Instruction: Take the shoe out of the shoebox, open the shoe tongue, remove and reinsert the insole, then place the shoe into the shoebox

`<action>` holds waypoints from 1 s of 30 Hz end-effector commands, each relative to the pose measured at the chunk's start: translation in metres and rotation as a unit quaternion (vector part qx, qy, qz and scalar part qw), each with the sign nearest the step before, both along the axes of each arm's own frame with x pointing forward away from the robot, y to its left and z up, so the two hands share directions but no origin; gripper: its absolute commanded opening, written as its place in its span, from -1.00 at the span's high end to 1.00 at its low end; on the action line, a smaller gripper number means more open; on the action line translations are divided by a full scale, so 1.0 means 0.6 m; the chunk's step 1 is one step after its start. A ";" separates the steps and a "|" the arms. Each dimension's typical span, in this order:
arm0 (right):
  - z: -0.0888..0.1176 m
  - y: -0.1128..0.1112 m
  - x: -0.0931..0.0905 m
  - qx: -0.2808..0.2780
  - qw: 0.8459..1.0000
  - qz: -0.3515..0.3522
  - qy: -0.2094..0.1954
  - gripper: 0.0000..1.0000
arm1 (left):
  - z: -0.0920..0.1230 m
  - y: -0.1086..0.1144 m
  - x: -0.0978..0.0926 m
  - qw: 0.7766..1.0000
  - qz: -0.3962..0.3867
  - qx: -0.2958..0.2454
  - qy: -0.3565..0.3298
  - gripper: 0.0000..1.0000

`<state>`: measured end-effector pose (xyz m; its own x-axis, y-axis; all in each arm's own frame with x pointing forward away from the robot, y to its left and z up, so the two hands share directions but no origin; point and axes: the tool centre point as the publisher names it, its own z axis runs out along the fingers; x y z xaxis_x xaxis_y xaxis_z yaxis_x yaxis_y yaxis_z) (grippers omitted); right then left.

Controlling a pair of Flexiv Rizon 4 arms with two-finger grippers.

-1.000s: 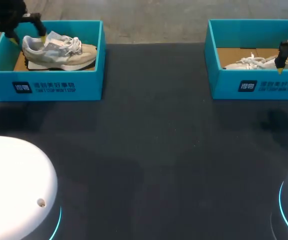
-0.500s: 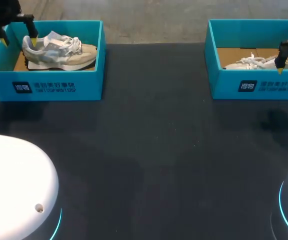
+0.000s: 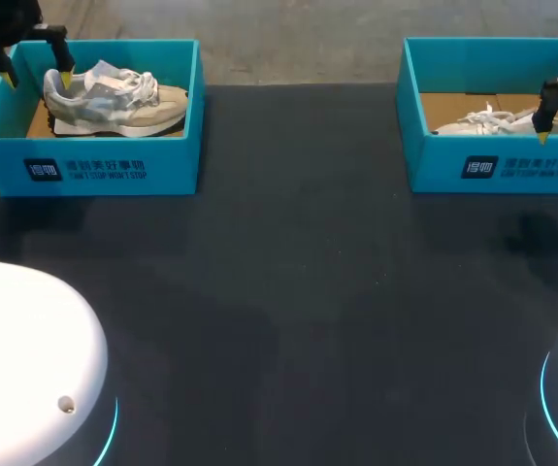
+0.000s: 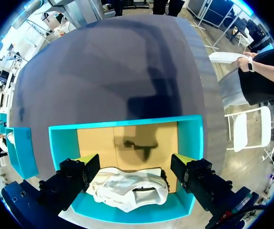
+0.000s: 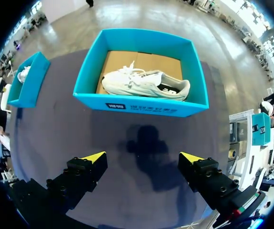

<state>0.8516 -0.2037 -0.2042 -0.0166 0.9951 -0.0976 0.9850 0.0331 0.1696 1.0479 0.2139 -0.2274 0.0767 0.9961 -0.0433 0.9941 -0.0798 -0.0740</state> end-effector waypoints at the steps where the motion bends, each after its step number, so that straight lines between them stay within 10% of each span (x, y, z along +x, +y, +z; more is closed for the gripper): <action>1: -0.001 0.000 -0.001 -0.001 1.000 -0.001 -0.001 -1.00 | 0.001 0.001 0.001 1.000 -0.001 0.001 0.000 -1.00; 14: -0.001 0.000 -0.001 -0.001 1.000 -0.001 -0.001 -1.00 | -0.005 0.054 0.034 0.999 0.024 0.008 -0.048 -1.00; 30: -0.001 0.000 -0.001 -0.001 1.000 -0.001 -0.001 -1.00 | -0.051 0.068 0.165 0.996 0.012 0.056 -0.061 -1.00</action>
